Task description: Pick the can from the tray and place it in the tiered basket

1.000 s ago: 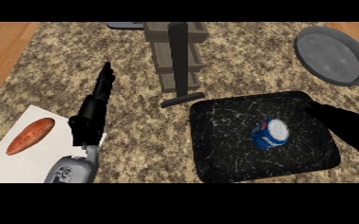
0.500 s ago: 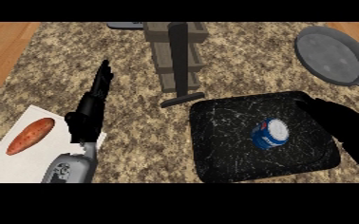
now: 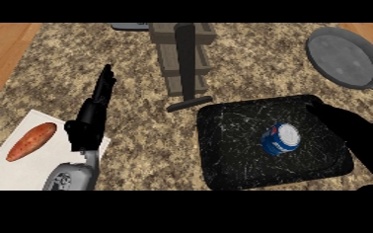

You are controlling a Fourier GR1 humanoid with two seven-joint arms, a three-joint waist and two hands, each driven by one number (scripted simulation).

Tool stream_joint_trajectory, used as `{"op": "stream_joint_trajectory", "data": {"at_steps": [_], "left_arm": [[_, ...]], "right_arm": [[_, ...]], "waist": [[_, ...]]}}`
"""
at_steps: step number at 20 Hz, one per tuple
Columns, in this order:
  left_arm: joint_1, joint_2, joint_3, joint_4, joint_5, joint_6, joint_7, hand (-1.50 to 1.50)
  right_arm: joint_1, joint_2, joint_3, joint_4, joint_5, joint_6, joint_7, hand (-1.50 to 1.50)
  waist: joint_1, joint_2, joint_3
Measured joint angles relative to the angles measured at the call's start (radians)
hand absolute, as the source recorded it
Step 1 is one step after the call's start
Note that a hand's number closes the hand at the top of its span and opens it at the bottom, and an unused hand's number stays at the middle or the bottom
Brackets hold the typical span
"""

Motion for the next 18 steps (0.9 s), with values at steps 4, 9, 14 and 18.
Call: {"op": "stream_joint_trajectory", "data": {"at_steps": [4,9,14,18], "left_arm": [[0.008,-0.007,0.009,-0.007,-0.003,-0.009,-0.003,0.00],[-0.006,-0.027,0.004,-0.009,-0.029,-0.002,0.017,0.00],[-0.017,-0.035,0.011,-0.009,-0.044,-0.007,0.025,0.00],[-0.034,-0.034,0.025,-0.010,-0.047,-0.018,0.044,0.00]], "right_arm": [[0.011,0.037,-0.005,0.021,0.035,0.002,-0.050,-1.50],[0.024,0.073,-0.006,0.040,0.084,-0.004,-0.113,-1.50],[0.000,0.113,-0.001,0.087,0.123,0.010,-0.145,-1.50],[-0.002,0.147,0.020,0.108,0.163,0.012,-0.156,-1.50]], "waist": [[0.000,0.000,0.000],[-0.001,0.000,0.000],[0.000,0.000,0.000],[0.000,0.000,0.000]]}}
